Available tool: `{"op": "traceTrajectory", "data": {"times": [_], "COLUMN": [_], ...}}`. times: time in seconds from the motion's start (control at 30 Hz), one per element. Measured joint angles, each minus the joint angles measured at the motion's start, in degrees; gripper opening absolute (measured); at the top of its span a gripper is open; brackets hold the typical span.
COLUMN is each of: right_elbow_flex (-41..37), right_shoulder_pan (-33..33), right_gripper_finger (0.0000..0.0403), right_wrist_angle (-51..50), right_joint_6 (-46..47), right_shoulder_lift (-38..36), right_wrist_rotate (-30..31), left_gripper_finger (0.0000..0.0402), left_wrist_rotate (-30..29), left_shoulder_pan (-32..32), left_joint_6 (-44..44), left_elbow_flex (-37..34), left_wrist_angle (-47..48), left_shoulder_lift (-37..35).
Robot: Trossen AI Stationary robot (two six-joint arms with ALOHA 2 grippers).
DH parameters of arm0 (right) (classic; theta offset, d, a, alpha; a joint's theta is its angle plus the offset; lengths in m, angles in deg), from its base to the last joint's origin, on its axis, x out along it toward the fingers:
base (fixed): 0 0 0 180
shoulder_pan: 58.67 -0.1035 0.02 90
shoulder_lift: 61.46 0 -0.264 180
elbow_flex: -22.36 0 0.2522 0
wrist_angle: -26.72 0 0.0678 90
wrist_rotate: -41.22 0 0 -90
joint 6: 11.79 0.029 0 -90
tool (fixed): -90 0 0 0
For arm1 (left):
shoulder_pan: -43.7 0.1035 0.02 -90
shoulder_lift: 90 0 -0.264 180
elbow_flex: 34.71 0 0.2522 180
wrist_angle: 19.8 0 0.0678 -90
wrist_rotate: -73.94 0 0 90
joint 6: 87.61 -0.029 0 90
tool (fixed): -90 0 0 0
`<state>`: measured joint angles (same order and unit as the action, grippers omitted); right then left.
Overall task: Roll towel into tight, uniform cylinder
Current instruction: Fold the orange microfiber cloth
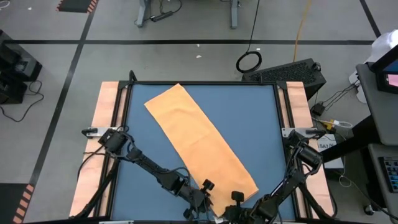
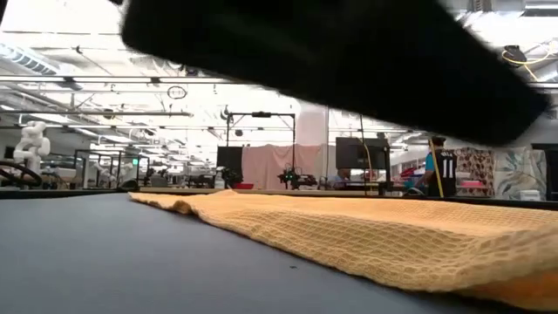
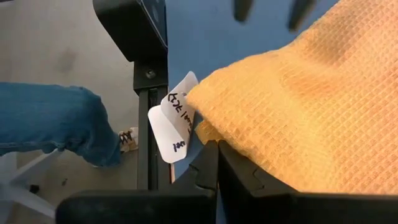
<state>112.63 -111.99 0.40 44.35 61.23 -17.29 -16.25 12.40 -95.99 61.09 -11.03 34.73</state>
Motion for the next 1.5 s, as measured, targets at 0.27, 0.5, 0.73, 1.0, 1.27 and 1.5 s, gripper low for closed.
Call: {"op": "traceTrajectory", "data": {"times": [0.27,0.5,0.73,1.0,1.27,1.5], "right_elbow_flex": [0.0,0.0,0.0,0.0,0.0,0.0], "right_shoulder_pan": [0.0,0.0,0.1,0.1,0.1,-0.2], "right_gripper_finger": [0.0000,0.0000,0.0000,0.0000,0.0000,0.0000], "right_wrist_angle": [0.0,0.1,0.6,0.6,0.6,0.8], "right_joint_6": [0.2,0.2,-1.1,-1.4,-1.4,-1.3], "right_shoulder_lift": [0.0,0.0,0.0,0.0,0.0,-0.7], "right_wrist_rotate": [-0.2,-0.1,-0.4,-0.4,-0.4,-0.5], "left_gripper_finger": [0.0116,0.0116,0.0099,0.0081,0.0081,0.0081], "left_wrist_rotate": [0.4,0.6,-0.7,-0.3,4.9,6.7], "left_shoulder_pan": [0.0,0.4,2.3,4.0,4.3,4.5], "left_joint_6": [-2.0,-2.0,-2.0,-1.0,-1.0,-0.9], "left_elbow_flex": [0.1,0.0,-0.1,0.0,0.0,0.0], "left_wrist_angle": [-7.0,-11.2,-14.8,-17.6,-19.4,-18.8], "left_shoulder_lift": [1.5,4.2,6.4,8.7,8.8,8.8]}}
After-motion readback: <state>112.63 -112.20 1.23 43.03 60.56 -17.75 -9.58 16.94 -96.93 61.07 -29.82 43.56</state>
